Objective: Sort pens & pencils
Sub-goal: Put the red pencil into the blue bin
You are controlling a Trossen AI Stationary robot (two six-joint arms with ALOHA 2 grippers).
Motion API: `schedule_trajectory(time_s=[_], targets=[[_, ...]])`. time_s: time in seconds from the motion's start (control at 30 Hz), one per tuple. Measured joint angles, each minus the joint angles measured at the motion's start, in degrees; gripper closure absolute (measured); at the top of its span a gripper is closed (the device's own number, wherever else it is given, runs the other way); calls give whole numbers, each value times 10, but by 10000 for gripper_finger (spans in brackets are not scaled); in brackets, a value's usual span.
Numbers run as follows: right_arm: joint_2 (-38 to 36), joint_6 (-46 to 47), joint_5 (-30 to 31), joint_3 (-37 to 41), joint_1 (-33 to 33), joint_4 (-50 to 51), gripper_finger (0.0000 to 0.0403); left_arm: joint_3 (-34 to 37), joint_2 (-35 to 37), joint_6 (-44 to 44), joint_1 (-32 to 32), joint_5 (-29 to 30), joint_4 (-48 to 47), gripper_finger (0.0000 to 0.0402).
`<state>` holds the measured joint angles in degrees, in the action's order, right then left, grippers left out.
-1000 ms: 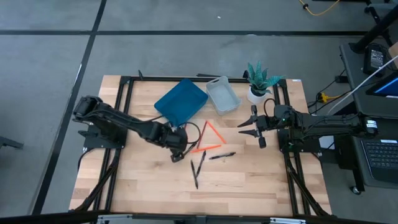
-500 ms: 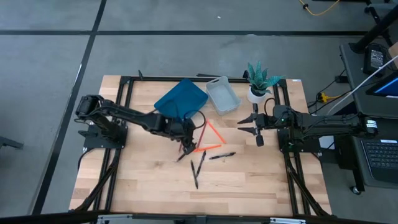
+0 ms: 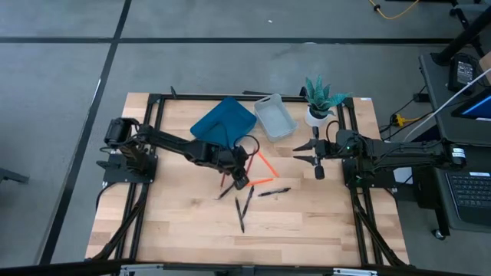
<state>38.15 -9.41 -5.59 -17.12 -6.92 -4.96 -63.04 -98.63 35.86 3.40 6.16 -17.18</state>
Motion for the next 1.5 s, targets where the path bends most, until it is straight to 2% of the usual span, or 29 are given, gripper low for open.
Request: schedule_trajectory(time_s=[0.3,0.67,0.83,1.03,1.27,1.5], targets=[[0,0,0,0,0,1,288,0,0,0,-21,-1,-1,303],[0,0,1,0,0,1,288,-6,-1,8,-41,-45,-12,303],[0,1,1,0,0,1,288,-66,-15,-45,-41,-46,-51,303],[1,3,1,-1,0,3,288,-174,-73,-60,-47,-37,-230,304],[0,3,14,-1,-2,8,288,-254,-137,-60,-50,-37,-282,301],[0,2,16,-1,-2,13,288,-260,-140,-2,-50,-37,-289,301]])
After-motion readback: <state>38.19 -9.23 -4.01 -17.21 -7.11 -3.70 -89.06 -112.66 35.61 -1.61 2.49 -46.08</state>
